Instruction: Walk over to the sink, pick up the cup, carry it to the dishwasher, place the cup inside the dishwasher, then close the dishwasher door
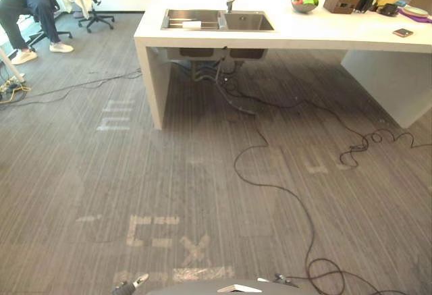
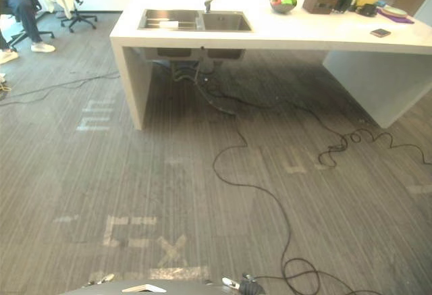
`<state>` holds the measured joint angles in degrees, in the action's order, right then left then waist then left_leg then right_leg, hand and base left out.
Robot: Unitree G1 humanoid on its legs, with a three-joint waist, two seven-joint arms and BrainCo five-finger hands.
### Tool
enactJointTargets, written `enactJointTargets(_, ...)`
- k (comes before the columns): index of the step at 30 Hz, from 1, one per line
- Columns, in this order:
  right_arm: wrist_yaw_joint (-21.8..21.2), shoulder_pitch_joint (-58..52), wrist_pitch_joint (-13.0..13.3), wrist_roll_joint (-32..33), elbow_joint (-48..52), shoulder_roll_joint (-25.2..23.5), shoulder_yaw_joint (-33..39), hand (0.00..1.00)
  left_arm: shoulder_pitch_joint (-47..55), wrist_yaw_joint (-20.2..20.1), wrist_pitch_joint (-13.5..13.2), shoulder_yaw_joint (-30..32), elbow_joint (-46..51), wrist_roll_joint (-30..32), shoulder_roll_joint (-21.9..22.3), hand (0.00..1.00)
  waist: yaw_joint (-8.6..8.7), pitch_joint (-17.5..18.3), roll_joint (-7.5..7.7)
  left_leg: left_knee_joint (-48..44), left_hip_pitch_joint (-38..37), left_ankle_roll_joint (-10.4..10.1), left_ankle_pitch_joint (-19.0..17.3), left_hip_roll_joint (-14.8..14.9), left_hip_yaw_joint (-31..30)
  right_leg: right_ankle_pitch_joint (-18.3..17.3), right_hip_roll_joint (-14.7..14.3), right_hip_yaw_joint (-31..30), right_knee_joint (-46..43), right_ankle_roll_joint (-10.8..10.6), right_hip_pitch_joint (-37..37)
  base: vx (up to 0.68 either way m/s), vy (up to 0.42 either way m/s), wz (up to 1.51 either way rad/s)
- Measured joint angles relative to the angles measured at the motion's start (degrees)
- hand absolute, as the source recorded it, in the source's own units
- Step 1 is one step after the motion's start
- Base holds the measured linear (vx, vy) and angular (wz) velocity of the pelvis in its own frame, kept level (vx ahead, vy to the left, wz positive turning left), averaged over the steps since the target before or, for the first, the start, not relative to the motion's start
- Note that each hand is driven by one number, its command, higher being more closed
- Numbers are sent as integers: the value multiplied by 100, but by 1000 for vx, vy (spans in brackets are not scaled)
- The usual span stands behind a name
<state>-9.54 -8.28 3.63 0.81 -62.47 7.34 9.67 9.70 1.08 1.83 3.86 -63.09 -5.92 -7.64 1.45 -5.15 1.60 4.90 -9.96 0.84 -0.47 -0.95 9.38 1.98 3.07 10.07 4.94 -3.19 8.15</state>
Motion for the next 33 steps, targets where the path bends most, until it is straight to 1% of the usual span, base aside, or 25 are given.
enactJointTargets(8, 6, 1, 8, -12, -2, -3, 2, 0, -1, -1, 3, 0, 0, -1, -1, 0, -2, -11, 4, 1, 1, 0, 0, -3, -4, -4, 0, -1, -1, -5, 34, 0, 0, 0)
enactJointTargets(14, 12, 0, 1, -8, -2, -11, 21, 0, -4, -7, 88, 2, -2, -76, -7, 0, 6, -27, 10, 1, -98, 7, -2, -26, -24, -17, 22, 4, -43, -12, 97, 0, 1, 1)
enactJointTargets(15, 18, 16, 6, 0, 2, -14, 82, 0, -16, -4, 120, 1, -1, -75, 1, 0, 14, -95, -13, -1, -117, 17, -34, -46, -39, -180, 55, 13, -279, -66, 67, -17, 4, 8)
enactJointTargets(16, 20, 20, 17, 11, 16, -19, 135, 0, -17, -4, 143, 0, -1, -74, 5, 0, 36, -117, -24, -1, -136, 1, -70, -49, -69, -318, 84, 26, -517, -74, -15, -29, 23, 17)
enactJointTargets(17, 27, 16, 48, 75, 59, -54, 198, 0, -11, -5, 161, -5, -1, -71, -4, 0, 69, -130, -6, -2, -153, 72, -116, -97, -137, -651, 208, 51, -1115, -156, -281, -21, 45, 23)
enactJointTargets(18, 29, 12, 115, 129, 76, -108, 253, 0, -6, 3, 161, -19, 11, -70, -34, 0, 67, -177, 63, -2, -206, 114, -145, -190, -162, -939, 382, 58, -1722, -280, -486, -3, 54, 23)
enactJointTargets(19, 29, 10, 125, 135, 75, -128, 273, 0, 0, 11, 161, -20, 12, -70, -41, 0, 68, -201, 84, -1, -236, 142, -163, -229, -168, -1025, 462, 50, -2051, -333, -572, 18, 49, 11)
enactJointTargets(20, 29, 29, 135, 154, 76, -132, 293, 0, 4, 51, 197, -18, 16, -78, -37, 0, 45, -241, 79, -1, -272, 193, -197, -262, -167, -1078, 567, 19, -2728, -342, -864, 28, 46, 9)
enactJointTargets(21, 28, 67, 165, 173, 74, -135, 301, 0, -16, 124, 245, -9, 30, -77, -32, 0, 74, -355, 26, -3, -355, 234, -208, -240, -231, -1047, 631, 14, -3346, -270, -1139, 29, 39, 10)
enactJointTargets(22, 28, 64, 177, 192, 74, -132, 311, 0, 3, 143, 288, 11, 47, -76, -40, 0, 94, -362, 54, -6, -389, 249, -215, -223, -258, -1128, 647, 20, -3498, -224, -1214, 68, 17, 22)
enactJointTargets(23, 30, 57, 188, 246, 66, -213, 390, 0, 9, 183, 367, 54, 63, -73, -49, 0, 108, -387, 92, -8, -458, 257, -255, -152, -319, -1303, 622, 41, -3447, -189, -1255, 77, -13, 19)
enactJointTargets(24, 34, 52, 198, 293, 60, -222, 417, 0, 0, 195, 403, 70, 65, -74, -50, 0, 102, -388, 83, -8, -470, 245, -284, -105, -330, -1349, 597, 39, -3338, -189, -1295, 118, -27, 15)
enactJointTargets(26, 41, 34, 240, 386, 58, -239, 468, 0, -34, 203, 498, 195, 63, -64, -25, 0, 102, -395, 28, -39, -440, 153, -388, 115, -329, -1250, 469, 40, -2762, -166, -1596, 177, -54, -2)
enactJointTargets(27, 52, 6, 252, 440, 107, -263, 509, 0, -100, 203, 565, 303, 63, -64, -8, 0, 99, -427, 23, -142, -389, 79, -499, 275, -328, -1007, 388, 18, -2349, -191, -1835, 291, -94, -13)
enactJointTargets(28, 69, -2, 251, 440, 161, -248, 512, 0, -198, 208, 609, 390, 65, -66, 28, 0, 62, -535, -32, -469, -299, -6, -748, 475, -329, -702, 273, -20, -1969, -219, -2019, 280, -90, -16)
enactJointTargets(29, 81, -27, 244, 433, 221, -238, 509, 0, -241, 223, 627, 442, 70, -67, 54, 0, 46, -585, -72, -644, -287, -43, -889, 571, -331, -545, 212, -43, -1772, -252, -2084, 314, -109, -18)
enactJointTargets(30, 86, -144, 246, 432, 371, -247, 505, 0, -291, 228, 664, 548, 89, -63, 103, 0, 39, -646, -125, -987, -295, -129, -1215, 709, -352, -325, 125, -152, -1442, -301, -2155, 261, -94, -11)
enactJointTargets(31, 87, -198, 244, 432, 432, -261, 505, 0, -300, 227, 677, 603, 105, -62, 114, 0, 41, -657, -120, -1114, -293, -165, -1358, 729, -378, -289, 110, -179, -1392, -306, -2170, 363, -155, 4)
enactJointTargets(32, 85, -334, 239, 436, 588, -311, 514, 0, -328, 231, 704, 771, 168, -48, 150, 0, 51, -666, -107, -1453, -431, -270, -1777, 766, -466, -274, 199, -223, -1518, -242, -2214, 444, -220, 28)
enactJointTargets(33, 84, -518, 221, 452, 665, -345, 529, 0, -320, 233, 700, 802, 238, -20, 162, 0, 53, -654, -122, -1599, -645, -333, -2100, 812, -506, -353, 262, -199, -1902, -122, -2203, 607, -324, 40)
